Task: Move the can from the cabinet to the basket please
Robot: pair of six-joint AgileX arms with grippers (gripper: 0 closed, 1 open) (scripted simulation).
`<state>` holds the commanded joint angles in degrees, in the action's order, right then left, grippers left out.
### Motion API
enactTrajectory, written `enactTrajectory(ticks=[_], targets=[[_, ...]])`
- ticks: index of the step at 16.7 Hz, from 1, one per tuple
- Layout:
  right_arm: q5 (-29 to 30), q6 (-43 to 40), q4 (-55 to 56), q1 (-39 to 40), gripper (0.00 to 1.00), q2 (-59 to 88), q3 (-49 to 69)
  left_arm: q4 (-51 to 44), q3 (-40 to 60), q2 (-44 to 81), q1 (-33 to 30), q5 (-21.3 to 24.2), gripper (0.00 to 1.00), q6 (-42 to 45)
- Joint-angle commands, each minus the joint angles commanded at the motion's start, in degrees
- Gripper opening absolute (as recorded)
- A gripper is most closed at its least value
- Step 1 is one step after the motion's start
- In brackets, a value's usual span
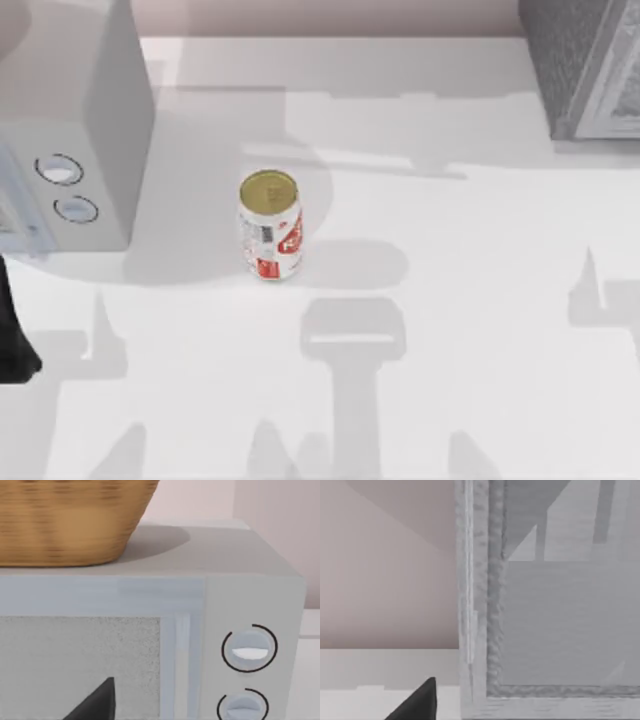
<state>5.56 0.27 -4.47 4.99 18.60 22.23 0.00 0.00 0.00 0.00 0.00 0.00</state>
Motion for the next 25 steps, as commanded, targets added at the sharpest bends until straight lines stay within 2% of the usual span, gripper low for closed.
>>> enactTrajectory(ticks=[3, 6, 15, 20, 25], targets=[[-2.96, -0.12, 2.64, -2.68, 1.0, -10.27, -12.82, 0.0, 0.0, 0.0, 0.0, 0.0, 1.0, 0.0], [-4.98, -0.23, 4.11, -4.48, 1.0, -16.83, -20.26, 0.0, 0.0, 0.0, 0.0, 0.0, 1.0, 0.0], [-5.56, -0.27, 4.47, -4.99, 1.0, -18.6, -22.23, 0.45, 0.27, 0.54, -0.02, -0.4, 1.0, -0.01], [-5.56, -0.27, 4.47, -4.99, 1.0, -18.6, -22.23, 9.68, 3.9, 11.58, -3.94, -5.81, 1.0, -0.35], [-5.56, -0.27, 4.47, -4.99, 1.0, -18.6, -22.23, 25.36, 8.99, 34.83, -13.75, -13.83, 1.0, -1.47]])
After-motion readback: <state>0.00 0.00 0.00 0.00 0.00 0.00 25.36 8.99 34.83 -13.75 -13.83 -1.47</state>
